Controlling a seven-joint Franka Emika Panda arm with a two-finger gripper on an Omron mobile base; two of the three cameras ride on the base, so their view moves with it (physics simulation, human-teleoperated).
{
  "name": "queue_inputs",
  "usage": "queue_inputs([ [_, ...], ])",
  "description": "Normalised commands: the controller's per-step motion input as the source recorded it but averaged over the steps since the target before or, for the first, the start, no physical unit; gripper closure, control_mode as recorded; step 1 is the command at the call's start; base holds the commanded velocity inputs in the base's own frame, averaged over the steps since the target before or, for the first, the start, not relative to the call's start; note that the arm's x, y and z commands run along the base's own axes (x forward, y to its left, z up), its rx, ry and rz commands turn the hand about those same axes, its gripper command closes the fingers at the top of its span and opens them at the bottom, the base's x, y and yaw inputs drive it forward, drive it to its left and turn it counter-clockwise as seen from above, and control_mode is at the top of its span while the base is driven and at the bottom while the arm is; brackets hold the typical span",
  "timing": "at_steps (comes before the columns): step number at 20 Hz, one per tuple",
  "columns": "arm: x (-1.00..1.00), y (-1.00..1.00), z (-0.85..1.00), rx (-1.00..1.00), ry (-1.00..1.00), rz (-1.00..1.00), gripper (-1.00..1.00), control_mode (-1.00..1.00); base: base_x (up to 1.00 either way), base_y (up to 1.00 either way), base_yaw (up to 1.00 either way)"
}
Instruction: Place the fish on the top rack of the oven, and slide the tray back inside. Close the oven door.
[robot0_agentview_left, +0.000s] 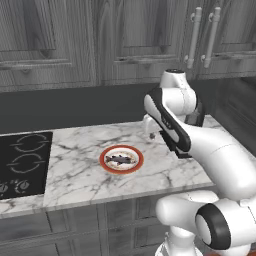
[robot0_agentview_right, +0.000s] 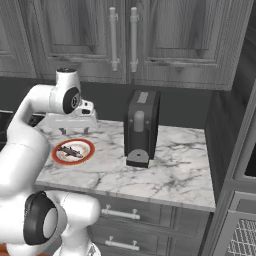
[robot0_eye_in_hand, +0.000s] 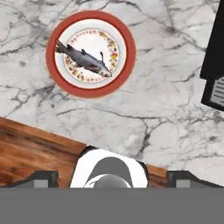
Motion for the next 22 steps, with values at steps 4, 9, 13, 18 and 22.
queue_inputs([
  [4,0.0,0.49,-0.45,-0.01,0.2,0.43,-1.0,-1.0,0.0,0.0,0.0],
  [9,0.13,0.47,-0.44,-0.05,0.17,0.46,-1.0,-1.0,0.0,0.0,0.0],
  [13,0.25,0.41,-0.35,-0.08,0.1,0.38,-1.0,-1.0,0.0,0.0,0.0],
  [18,0.31,0.16,-0.29,-0.08,0.09,0.22,-1.0,-1.0,0.0,0.0,0.0],
  [22,0.31,0.0,-0.28,-0.04,0.03,0.13,-1.0,-1.0,0.0,0.0,0.0],
])
